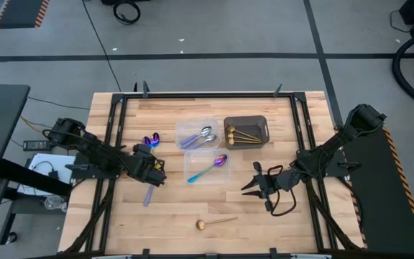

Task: Sort silverware by color (type)
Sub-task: Put the purple spoon into the bottom transparent bin

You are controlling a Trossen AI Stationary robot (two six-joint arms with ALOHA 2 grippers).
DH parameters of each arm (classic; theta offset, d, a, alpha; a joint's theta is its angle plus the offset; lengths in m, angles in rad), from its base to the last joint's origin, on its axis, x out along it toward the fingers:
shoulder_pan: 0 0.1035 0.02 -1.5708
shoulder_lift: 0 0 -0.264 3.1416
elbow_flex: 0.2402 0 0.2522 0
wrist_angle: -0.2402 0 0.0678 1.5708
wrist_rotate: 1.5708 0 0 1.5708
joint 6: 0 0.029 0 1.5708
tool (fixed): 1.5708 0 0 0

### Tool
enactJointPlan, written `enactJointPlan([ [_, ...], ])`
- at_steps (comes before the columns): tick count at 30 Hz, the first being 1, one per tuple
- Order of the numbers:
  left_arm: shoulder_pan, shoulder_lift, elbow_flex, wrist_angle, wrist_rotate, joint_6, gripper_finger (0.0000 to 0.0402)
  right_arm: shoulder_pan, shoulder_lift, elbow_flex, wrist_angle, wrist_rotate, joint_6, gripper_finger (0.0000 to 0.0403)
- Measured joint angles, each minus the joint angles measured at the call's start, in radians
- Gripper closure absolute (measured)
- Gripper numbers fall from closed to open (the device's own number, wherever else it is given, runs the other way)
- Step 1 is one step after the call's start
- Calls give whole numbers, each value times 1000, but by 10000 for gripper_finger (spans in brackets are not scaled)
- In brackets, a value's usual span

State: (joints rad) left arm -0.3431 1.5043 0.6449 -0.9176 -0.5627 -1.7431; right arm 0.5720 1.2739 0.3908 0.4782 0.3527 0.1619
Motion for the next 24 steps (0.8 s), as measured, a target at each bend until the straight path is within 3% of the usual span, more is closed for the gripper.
enactJointPlan([
  [11,0,0,-86,70,-33,-53,260,0,0,0,0,-5,0,316],
  [24,-3,1,-98,26,38,-44,260,0,0,0,0,-6,0,316],
])
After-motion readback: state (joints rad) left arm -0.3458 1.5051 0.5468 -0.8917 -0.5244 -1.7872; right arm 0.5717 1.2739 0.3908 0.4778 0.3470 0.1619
